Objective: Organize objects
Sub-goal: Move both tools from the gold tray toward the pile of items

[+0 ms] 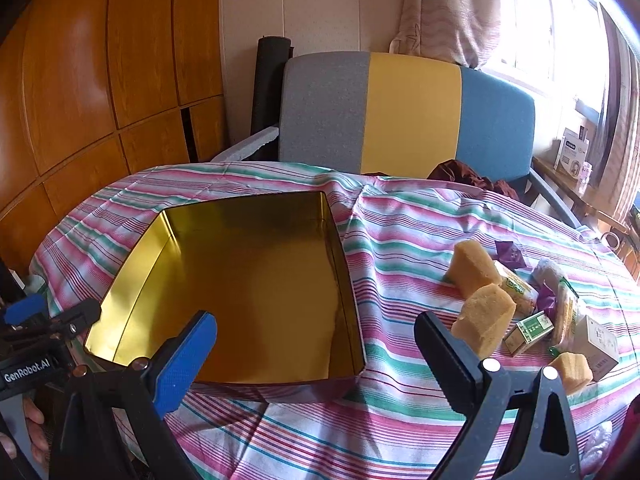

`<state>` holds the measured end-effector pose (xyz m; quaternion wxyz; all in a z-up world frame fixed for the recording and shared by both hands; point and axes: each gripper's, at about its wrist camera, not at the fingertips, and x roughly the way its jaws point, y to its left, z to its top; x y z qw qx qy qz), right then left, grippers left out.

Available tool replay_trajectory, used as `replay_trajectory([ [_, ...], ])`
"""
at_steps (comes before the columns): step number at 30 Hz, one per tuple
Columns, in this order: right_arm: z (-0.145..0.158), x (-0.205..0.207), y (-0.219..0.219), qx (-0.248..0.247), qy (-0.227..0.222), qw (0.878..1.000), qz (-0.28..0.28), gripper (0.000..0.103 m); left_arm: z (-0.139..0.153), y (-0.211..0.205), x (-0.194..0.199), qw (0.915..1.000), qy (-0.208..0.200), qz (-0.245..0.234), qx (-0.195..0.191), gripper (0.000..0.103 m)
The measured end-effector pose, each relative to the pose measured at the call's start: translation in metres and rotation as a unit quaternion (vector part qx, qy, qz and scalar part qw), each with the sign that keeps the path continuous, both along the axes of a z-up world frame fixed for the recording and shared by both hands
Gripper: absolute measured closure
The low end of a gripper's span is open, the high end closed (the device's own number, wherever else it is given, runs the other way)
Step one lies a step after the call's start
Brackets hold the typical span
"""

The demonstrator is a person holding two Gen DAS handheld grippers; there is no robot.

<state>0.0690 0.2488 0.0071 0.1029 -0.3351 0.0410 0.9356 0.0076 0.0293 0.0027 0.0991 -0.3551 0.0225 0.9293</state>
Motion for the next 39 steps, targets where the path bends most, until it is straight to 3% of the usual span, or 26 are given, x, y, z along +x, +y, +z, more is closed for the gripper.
replay_trajectory([
  [4, -0.001, 0.007, 0.022, -0.006, -0.006, 1.0, -0.017, 0.002, 0.01, 0.02, 0.002, 0.9983, 0.029, -0.038, -0.034, 0.0],
  [14, 0.0, 0.033, 0.092, -0.017, -0.026, 0.996, -0.084, 0.002, 0.026, 0.069, 0.007, 0.9909, 0.063, -0.108, -0.05, 0.0],
  [23, 0.01, 0.069, 0.169, -0.043, -0.026, 0.983, -0.175, 0.002, 0.028, 0.103, 0.009, 0.9843, 0.068, -0.152, -0.058, 0.0],
  [33, 0.013, 0.117, 0.249, -0.07, -0.005, 0.96, -0.271, 0.002, 0.019, 0.138, 0.011, 0.9765, 0.056, -0.196, -0.07, 0.0],
  [36, 0.006, 0.134, 0.272, -0.1, 0.017, 0.95, -0.296, 0.002, 0.013, 0.149, 0.01, 0.9741, 0.039, -0.212, -0.067, 0.0],
  [39, -0.007, 0.145, 0.29, -0.177, 0.039, 0.933, -0.311, 0.002, 0.007, 0.161, 0.009, 0.9707, 0.015, -0.231, -0.063, 0.0],
])
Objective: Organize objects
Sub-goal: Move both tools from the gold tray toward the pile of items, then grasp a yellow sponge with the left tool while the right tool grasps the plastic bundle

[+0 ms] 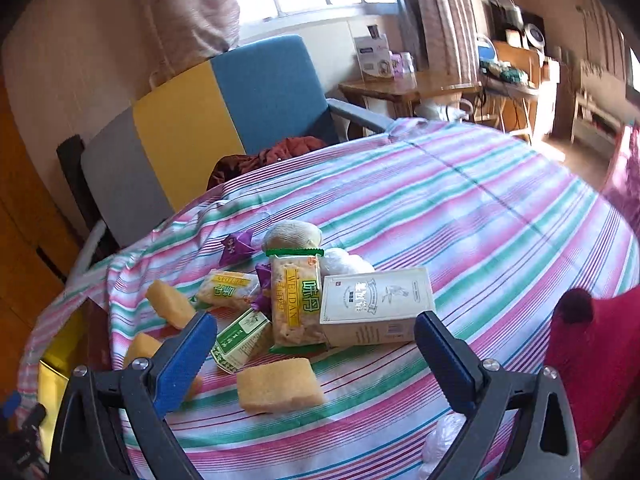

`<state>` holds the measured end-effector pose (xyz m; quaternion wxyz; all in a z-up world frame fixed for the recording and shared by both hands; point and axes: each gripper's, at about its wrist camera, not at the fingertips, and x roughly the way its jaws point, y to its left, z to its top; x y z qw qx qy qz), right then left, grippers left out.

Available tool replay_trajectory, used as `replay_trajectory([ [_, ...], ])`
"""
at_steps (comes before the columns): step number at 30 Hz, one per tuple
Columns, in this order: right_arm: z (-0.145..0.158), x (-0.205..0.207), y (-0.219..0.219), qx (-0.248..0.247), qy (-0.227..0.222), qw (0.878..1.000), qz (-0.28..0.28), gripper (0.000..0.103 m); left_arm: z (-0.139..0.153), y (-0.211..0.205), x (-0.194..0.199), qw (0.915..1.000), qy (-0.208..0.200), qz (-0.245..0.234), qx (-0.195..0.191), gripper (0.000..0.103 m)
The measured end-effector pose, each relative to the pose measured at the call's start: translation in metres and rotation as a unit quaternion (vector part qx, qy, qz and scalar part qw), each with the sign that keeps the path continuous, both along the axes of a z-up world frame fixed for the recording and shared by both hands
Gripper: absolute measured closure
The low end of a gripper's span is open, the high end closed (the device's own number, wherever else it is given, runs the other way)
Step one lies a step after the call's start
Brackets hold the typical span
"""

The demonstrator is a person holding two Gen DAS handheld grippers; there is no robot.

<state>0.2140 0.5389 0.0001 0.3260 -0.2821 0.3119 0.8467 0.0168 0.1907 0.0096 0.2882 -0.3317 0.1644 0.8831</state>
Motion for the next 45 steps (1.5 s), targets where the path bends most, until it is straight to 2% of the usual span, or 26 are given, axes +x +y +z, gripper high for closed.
replay_trajectory([
  [5, 0.001, 0.012, 0.004, -0.014, 0.045, 0.999, -0.01, 0.002, -0.004, 0.028, -0.003, 0.9973, -0.05, -0.049, 0.021, 0.0],
  [9, 0.003, 0.011, 0.0, -0.007, 0.048, 0.999, -0.003, 0.002, -0.004, 0.064, -0.007, 0.99, -0.099, -0.092, 0.04, 0.002],
  [11, 0.003, 0.011, 0.001, -0.007, 0.05, 0.999, -0.001, 0.002, -0.005, 0.081, -0.006, 0.9862, -0.11, -0.116, 0.043, 0.007],
  [15, 0.002, 0.015, 0.004, -0.019, 0.063, 0.998, -0.005, 0.002, -0.016, 0.125, 0.007, 0.981, -0.11, -0.159, 0.014, 0.011],
  [17, 0.0, 0.017, 0.007, -0.028, 0.068, 0.997, -0.008, 0.002, -0.029, 0.142, 0.01, 0.9766, -0.124, -0.175, -0.002, 0.021],
  [19, -0.001, 0.018, 0.009, -0.034, 0.071, 0.997, -0.01, 0.002, -0.041, 0.155, 0.012, 0.9737, -0.134, -0.184, -0.012, 0.024],
  [23, -0.002, 0.017, 0.01, -0.037, 0.072, 0.997, -0.009, 0.002, -0.059, 0.172, 0.011, 0.9752, -0.13, -0.177, -0.024, 0.026],
  [24, -0.002, 0.017, 0.01, -0.037, 0.071, 0.997, -0.009, 0.002, -0.062, 0.174, 0.008, 0.9754, -0.132, -0.175, -0.025, 0.03],
  [25, -0.002, 0.016, 0.01, -0.037, 0.07, 0.997, -0.009, 0.002, -0.068, 0.178, 0.005, 0.9745, -0.138, -0.175, -0.025, 0.054],
  [26, -0.002, 0.017, 0.01, -0.038, 0.07, 0.997, -0.01, 0.002, -0.071, 0.18, 0.004, 0.969, -0.162, -0.186, -0.011, 0.059],
  [27, -0.002, 0.018, 0.009, -0.037, 0.072, 0.997, -0.011, 0.002, -0.069, 0.178, 0.005, 0.9714, -0.158, -0.177, -0.007, 0.059],
  [32, -0.002, 0.017, 0.01, -0.043, 0.066, 0.997, -0.003, 0.002, -0.055, 0.159, 0.019, 0.9705, -0.159, -0.18, 0.023, 0.06],
  [34, -0.001, 0.014, 0.012, -0.052, 0.046, 0.997, 0.026, 0.002, -0.048, 0.144, 0.025, 0.9706, -0.153, -0.184, 0.026, 0.06],
  [37, 0.004, 0.014, 0.022, -0.073, 0.008, 0.994, 0.085, 0.007, -0.034, 0.119, 0.033, 0.9721, -0.126, -0.196, 0.03, 0.06],
  [41, 0.015, 0.022, 0.032, -0.044, -0.094, 0.989, 0.108, 0.01, -0.019, 0.088, 0.037, 0.9719, -0.111, -0.201, 0.055, 0.06],
  [45, -0.006, 0.018, 0.034, -0.072, -0.21, 0.963, 0.155, 0.012, -0.02, 0.072, 0.037, 0.972, -0.118, -0.193, 0.065, 0.059],
])
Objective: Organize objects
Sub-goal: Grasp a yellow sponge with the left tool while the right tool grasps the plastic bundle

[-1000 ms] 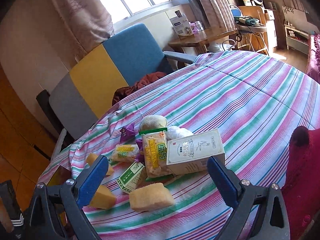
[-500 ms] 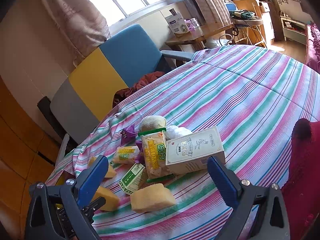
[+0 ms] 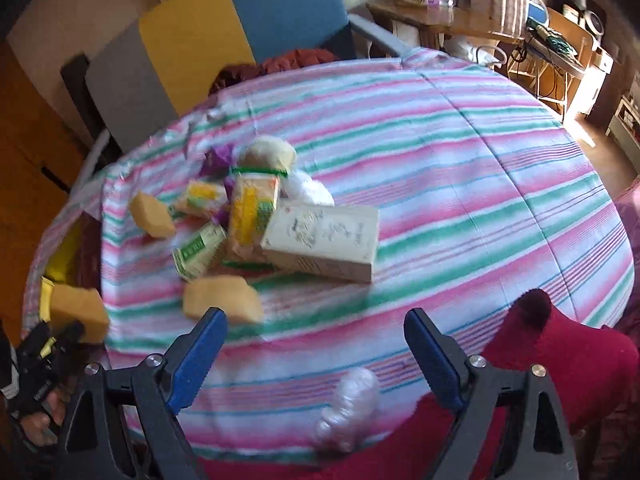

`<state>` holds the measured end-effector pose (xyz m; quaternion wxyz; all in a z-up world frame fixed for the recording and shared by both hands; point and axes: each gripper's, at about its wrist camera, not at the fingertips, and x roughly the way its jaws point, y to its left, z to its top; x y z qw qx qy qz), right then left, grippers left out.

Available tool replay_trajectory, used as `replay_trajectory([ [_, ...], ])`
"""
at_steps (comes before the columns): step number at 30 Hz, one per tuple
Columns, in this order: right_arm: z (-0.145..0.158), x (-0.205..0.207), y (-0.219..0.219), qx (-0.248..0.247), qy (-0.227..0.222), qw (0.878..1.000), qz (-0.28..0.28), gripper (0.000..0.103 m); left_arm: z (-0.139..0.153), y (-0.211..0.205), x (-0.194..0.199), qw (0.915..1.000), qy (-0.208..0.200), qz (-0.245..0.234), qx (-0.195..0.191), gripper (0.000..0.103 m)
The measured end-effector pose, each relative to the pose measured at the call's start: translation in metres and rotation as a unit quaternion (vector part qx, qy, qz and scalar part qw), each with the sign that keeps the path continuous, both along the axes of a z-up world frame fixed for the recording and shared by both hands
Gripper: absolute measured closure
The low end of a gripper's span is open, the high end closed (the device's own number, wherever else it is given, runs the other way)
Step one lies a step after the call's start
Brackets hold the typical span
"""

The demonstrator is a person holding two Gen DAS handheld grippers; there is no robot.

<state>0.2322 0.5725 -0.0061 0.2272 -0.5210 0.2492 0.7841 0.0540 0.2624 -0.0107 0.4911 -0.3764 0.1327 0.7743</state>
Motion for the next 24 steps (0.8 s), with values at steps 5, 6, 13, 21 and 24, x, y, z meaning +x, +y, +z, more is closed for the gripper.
replay_trajectory([
  [5, -0.027, -0.014, -0.022, -0.025, -0.109, 0.99, 0.081, 0.013, -0.002, -0.012, -0.002, 0.9999, -0.009, 0.009, 0.003, 0.059],
  [6, -0.032, -0.018, -0.026, -0.029, -0.131, 0.986, 0.097, 0.014, -0.002, -0.014, -0.001, 0.9999, -0.009, 0.011, 0.004, 0.058],
  [13, -0.085, -0.035, -0.04, -0.033, -0.263, 0.952, 0.15, 0.036, 0.005, -0.032, -0.003, 0.9995, -0.007, 0.026, 0.018, 0.058],
  [21, -0.091, -0.028, -0.05, 0.031, -0.241, 0.96, 0.14, 0.075, 0.003, -0.055, -0.011, 0.998, -0.013, 0.056, 0.024, 0.058],
  [24, -0.093, -0.025, -0.049, 0.051, -0.224, 0.965, 0.124, 0.075, 0.0, -0.062, -0.015, 0.9969, -0.021, 0.071, 0.028, 0.058],
])
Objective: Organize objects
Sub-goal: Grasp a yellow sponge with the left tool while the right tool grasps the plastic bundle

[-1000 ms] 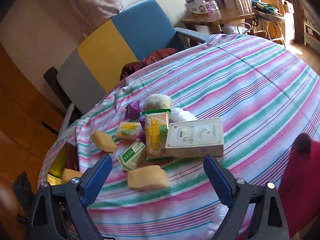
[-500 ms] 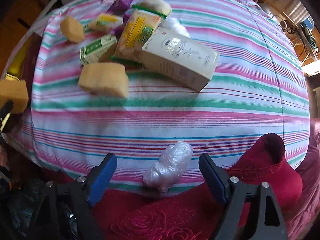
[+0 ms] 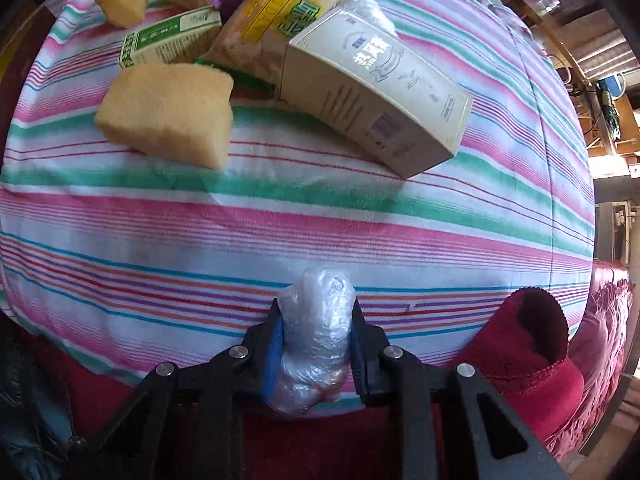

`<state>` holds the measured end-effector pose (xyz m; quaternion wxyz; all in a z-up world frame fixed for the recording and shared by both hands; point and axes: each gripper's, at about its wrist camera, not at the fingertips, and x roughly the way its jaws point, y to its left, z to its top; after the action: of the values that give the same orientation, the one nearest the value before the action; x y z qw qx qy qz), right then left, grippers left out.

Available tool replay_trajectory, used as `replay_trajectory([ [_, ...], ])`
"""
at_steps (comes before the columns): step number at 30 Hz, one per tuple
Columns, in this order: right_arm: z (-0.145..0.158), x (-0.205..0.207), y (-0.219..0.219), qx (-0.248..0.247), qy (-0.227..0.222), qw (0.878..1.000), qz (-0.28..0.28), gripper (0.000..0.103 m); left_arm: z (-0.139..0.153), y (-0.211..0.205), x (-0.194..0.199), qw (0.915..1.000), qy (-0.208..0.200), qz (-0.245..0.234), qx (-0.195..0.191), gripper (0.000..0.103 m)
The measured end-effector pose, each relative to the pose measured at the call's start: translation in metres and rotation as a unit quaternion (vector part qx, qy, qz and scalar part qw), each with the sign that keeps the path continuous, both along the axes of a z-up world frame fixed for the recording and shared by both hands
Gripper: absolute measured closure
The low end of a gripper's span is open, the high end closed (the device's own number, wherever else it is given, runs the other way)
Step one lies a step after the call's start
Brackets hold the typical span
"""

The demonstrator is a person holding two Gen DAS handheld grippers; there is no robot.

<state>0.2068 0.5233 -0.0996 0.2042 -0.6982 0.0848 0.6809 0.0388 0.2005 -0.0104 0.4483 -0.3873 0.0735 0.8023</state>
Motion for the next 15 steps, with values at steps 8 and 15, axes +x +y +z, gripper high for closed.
replay_trajectory([
  [8, 0.001, 0.011, 0.003, -0.009, 0.033, 0.999, -0.021, 0.075, -0.001, -0.034, -0.015, 0.9985, -0.012, 0.054, 0.009, 0.058],
  [15, 0.001, 0.009, 0.001, -0.009, 0.044, 0.999, -0.019, 0.075, 0.016, -0.102, -0.082, 0.9839, 0.015, 0.178, 0.009, 0.058],
])
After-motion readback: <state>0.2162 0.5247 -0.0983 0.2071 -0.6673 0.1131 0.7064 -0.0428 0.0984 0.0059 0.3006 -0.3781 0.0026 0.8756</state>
